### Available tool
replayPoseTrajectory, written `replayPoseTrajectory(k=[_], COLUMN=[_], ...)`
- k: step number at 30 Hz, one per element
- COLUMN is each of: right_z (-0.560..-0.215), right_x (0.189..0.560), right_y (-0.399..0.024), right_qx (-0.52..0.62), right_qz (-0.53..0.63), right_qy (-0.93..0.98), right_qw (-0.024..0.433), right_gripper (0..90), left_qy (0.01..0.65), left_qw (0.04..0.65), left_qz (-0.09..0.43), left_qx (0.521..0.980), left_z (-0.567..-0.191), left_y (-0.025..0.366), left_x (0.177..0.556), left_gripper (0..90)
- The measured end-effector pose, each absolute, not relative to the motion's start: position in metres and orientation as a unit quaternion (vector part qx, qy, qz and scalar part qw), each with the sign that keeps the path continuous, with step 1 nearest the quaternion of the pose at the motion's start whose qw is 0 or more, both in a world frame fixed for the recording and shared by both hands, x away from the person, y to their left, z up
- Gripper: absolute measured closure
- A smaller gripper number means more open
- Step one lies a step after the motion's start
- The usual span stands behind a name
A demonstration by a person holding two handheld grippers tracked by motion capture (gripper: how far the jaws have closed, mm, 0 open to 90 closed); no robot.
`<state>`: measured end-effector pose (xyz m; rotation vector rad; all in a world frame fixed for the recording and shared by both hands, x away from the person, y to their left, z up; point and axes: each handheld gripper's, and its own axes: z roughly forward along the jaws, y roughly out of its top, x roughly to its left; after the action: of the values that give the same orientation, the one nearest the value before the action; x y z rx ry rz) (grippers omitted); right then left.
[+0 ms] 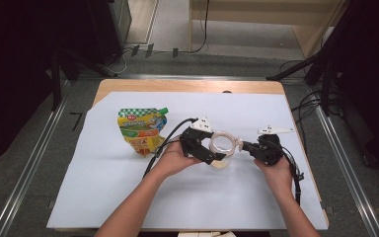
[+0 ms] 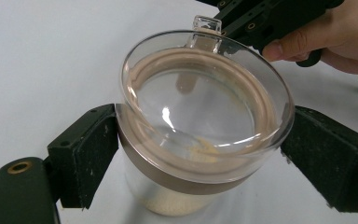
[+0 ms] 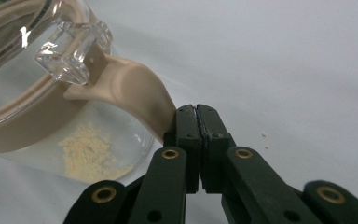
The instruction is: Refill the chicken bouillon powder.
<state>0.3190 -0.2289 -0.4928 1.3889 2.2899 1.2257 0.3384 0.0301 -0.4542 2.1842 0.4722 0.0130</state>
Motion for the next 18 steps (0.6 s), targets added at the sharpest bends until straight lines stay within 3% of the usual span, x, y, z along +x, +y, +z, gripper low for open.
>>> replayPoseTrajectory(k=[18], right_z=[-0.492], right_x=[0.319], right_y=[-0.229], right_qx=[0.472], right_qz=[0.414], right_qy=[0.772], right_qw=[0.097], right_gripper=[89.1], left_qy=[0.172], left_qw=[0.416], left_qz=[0.035], left_qx=[0.892], left_z=[-0.462], left_y=[0.018], left_x=[0.337], left_gripper=[10.1])
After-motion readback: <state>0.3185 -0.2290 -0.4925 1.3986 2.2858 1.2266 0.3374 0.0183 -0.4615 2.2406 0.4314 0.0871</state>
